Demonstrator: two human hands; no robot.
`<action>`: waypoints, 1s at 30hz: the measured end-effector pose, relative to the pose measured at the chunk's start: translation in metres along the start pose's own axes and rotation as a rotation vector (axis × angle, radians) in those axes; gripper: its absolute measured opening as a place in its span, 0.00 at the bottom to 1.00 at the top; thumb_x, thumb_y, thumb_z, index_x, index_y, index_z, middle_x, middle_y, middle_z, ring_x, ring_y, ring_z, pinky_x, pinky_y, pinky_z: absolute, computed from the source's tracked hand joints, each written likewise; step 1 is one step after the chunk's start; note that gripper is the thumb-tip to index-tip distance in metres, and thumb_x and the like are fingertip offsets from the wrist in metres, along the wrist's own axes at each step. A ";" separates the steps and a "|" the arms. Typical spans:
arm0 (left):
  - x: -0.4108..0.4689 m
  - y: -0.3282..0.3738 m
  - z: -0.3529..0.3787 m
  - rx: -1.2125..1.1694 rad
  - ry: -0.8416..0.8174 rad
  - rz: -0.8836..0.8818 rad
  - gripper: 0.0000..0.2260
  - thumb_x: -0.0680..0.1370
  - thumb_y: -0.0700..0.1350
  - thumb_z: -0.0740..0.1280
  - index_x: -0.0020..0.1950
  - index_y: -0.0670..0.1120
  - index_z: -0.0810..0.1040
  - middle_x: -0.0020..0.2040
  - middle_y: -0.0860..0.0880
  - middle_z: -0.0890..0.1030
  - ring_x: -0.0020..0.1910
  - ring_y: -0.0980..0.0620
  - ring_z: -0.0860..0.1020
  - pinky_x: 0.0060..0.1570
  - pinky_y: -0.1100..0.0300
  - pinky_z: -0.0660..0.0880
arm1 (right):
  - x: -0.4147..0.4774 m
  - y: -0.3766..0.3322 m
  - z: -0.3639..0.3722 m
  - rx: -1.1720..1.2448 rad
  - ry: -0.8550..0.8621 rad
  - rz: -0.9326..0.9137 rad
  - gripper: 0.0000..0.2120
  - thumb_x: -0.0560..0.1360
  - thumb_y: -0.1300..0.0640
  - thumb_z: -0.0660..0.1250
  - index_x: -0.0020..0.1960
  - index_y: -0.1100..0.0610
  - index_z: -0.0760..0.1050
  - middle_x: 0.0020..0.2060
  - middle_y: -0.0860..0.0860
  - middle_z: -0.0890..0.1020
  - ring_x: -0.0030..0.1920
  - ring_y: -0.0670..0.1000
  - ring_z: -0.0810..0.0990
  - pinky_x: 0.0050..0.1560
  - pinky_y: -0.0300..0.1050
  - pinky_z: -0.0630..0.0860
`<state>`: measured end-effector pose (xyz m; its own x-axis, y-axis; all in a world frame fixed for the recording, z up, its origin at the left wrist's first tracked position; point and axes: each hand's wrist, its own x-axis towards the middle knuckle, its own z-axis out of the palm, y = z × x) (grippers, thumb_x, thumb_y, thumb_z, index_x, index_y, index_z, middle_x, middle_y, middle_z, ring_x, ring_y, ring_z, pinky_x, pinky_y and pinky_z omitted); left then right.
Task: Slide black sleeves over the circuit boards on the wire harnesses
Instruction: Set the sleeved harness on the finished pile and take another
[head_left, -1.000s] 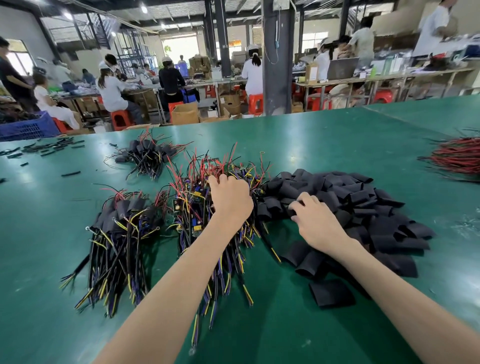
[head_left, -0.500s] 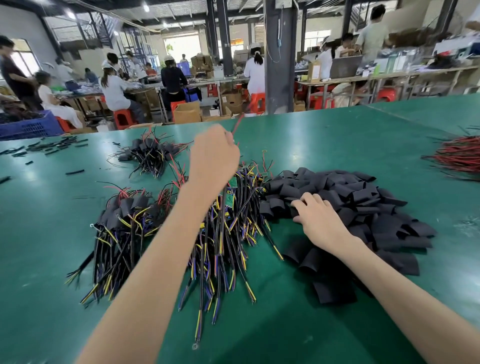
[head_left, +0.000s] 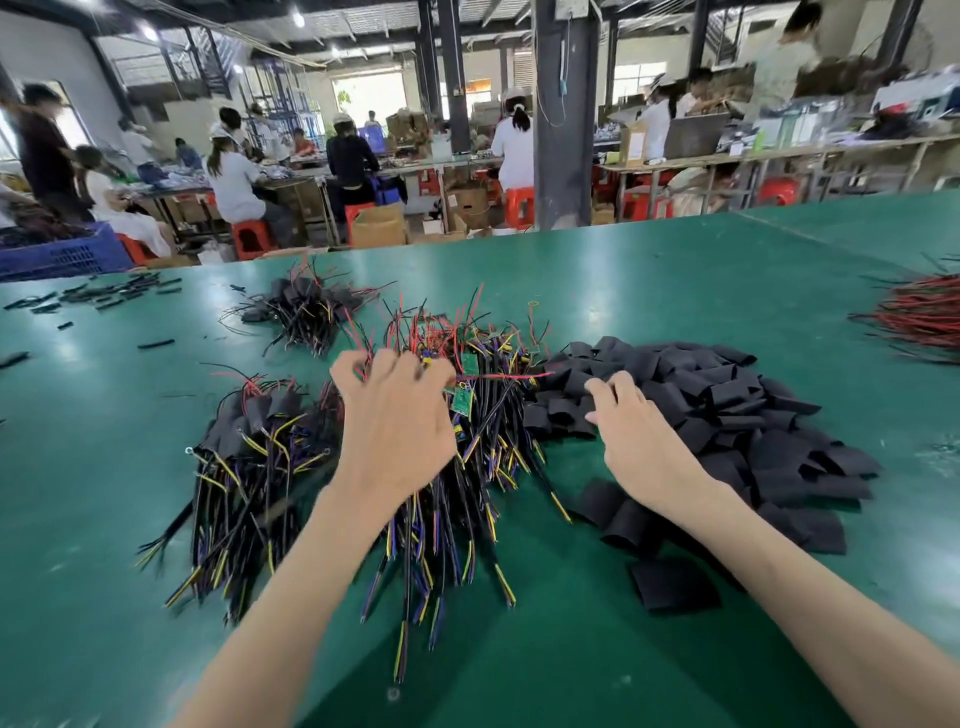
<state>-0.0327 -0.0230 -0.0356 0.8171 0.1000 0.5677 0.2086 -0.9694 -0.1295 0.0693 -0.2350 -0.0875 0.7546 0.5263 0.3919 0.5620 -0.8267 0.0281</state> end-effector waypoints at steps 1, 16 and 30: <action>-0.007 0.001 0.009 -0.018 0.004 -0.010 0.14 0.74 0.47 0.55 0.52 0.52 0.77 0.41 0.50 0.77 0.47 0.46 0.73 0.59 0.45 0.59 | 0.000 -0.001 -0.001 0.048 -0.009 -0.011 0.18 0.79 0.61 0.54 0.68 0.59 0.59 0.58 0.55 0.65 0.52 0.52 0.73 0.51 0.42 0.71; -0.027 0.003 0.026 -0.328 0.249 -0.092 0.12 0.80 0.51 0.58 0.42 0.50 0.77 0.37 0.55 0.78 0.40 0.50 0.75 0.54 0.52 0.59 | -0.010 -0.016 -0.009 0.367 0.011 0.001 0.17 0.79 0.65 0.58 0.67 0.63 0.62 0.58 0.54 0.65 0.45 0.53 0.72 0.47 0.45 0.73; -0.032 0.010 0.023 -0.430 0.159 -0.091 0.10 0.79 0.50 0.61 0.41 0.49 0.78 0.34 0.55 0.77 0.39 0.51 0.74 0.56 0.54 0.57 | -0.011 -0.017 -0.009 0.521 0.097 -0.041 0.16 0.77 0.67 0.61 0.64 0.67 0.66 0.56 0.59 0.69 0.48 0.62 0.75 0.52 0.56 0.72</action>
<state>-0.0446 -0.0310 -0.0733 0.7064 0.1862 0.6829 0.0068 -0.9665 0.2565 0.0483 -0.2288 -0.0842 0.7076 0.5151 0.4836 0.7028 -0.5843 -0.4059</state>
